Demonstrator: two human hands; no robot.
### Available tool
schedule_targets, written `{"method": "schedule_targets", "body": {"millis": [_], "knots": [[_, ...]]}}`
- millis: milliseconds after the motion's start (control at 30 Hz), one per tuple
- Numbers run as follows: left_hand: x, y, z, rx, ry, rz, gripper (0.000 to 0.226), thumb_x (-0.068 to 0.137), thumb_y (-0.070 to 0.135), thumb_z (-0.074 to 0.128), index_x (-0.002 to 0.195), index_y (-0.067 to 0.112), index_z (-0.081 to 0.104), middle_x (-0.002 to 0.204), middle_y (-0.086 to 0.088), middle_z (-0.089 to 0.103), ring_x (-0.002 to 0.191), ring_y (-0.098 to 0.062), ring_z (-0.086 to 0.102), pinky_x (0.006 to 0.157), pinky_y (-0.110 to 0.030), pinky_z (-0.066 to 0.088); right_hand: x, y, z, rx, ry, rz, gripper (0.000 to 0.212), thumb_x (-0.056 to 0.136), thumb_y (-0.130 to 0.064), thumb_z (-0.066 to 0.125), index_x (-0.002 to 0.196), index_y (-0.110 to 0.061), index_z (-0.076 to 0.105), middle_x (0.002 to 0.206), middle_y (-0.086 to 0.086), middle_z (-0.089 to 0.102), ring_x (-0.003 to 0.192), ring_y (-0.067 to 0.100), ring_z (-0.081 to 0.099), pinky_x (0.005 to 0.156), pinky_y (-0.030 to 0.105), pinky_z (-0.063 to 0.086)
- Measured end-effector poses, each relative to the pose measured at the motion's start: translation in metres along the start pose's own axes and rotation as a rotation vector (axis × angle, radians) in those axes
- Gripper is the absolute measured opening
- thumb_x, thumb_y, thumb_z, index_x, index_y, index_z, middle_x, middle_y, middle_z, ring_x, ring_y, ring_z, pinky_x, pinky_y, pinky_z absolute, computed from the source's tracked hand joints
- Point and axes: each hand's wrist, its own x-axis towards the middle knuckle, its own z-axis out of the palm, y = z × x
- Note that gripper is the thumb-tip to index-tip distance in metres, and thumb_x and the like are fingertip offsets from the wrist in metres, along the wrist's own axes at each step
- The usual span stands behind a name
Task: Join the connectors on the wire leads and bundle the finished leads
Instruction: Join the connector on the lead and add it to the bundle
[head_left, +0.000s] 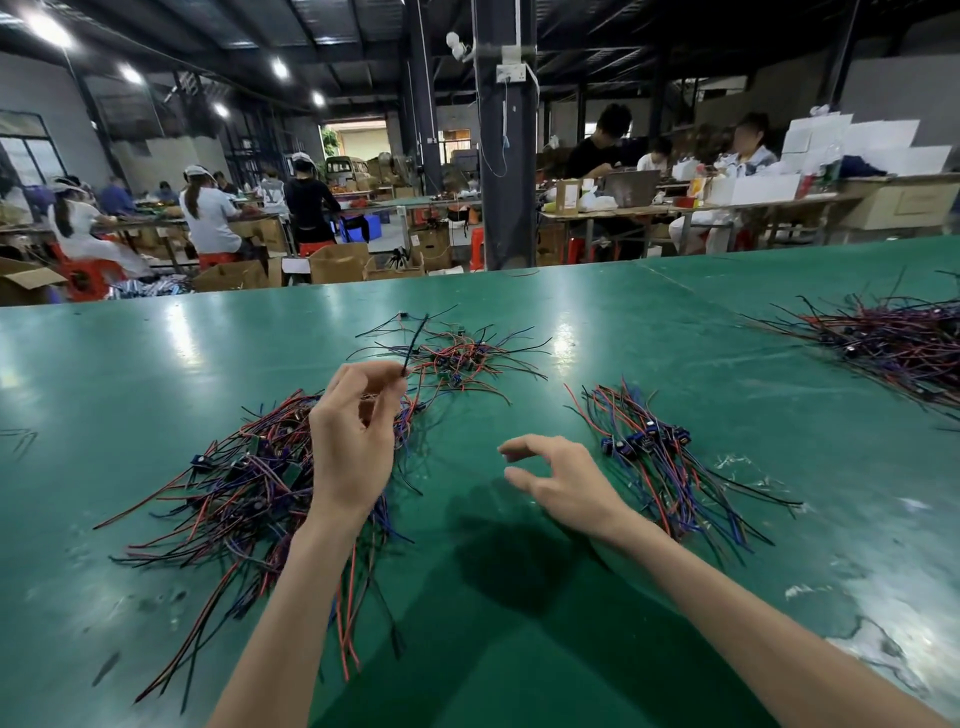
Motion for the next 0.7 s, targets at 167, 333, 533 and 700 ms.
{"method": "schedule_targets", "body": {"millis": [167, 333, 533, 700], "knots": [[-0.008, 0.011, 0.018, -0.413, -0.116, -0.213, 0.018, 0.090, 0.000, 0.058, 0.090, 0.017, 0.063, 0.080, 0.002, 0.065, 0.068, -0.008, 0.064, 0.065, -0.016, 0.053, -0.005, -0.013, 0.008, 0.486, -0.201, 0.034, 0.030, 0.087, -0.008, 0.067, 0.113, -0.021, 0.060, 0.099, 0.001, 0.066, 0.081, 0.006, 0.060, 0.080, 0.019, 0.049], [-0.020, 0.016, 0.037, -0.662, -0.196, -0.466, 0.013, 0.093, -0.004, 0.049, 0.093, 0.007, 0.057, 0.080, -0.006, 0.060, 0.070, -0.010, 0.065, 0.068, -0.021, 0.056, -0.006, -0.022, 0.007, 0.745, -0.223, 0.070, 0.030, 0.088, -0.002, 0.062, 0.113, -0.018, 0.060, 0.094, 0.011, 0.068, 0.069, 0.008, 0.065, 0.066, 0.019, 0.050], [-0.029, 0.008, 0.044, -0.439, -0.328, -0.462, 0.022, 0.090, -0.007, 0.054, 0.097, 0.013, 0.058, 0.091, -0.005, 0.061, 0.083, -0.009, 0.061, 0.080, -0.024, 0.054, -0.005, -0.019, -0.004, 0.915, -0.173, 0.160, 0.016, 0.092, -0.007, 0.056, 0.104, -0.010, 0.066, 0.088, 0.009, 0.070, 0.063, 0.011, 0.065, 0.057, 0.019, 0.052], [-0.037, 0.006, 0.049, -0.355, -0.566, -0.690, 0.006, 0.093, 0.010, 0.057, 0.097, 0.014, 0.058, 0.093, -0.005, 0.064, 0.076, -0.013, 0.061, 0.071, -0.026, 0.052, -0.001, -0.015, -0.010, 0.993, -0.133, 0.239, 0.022, 0.078, -0.019, 0.065, 0.097, -0.011, 0.071, 0.073, -0.003, 0.066, 0.056, 0.005, 0.055, 0.050, 0.016, 0.043]]}}
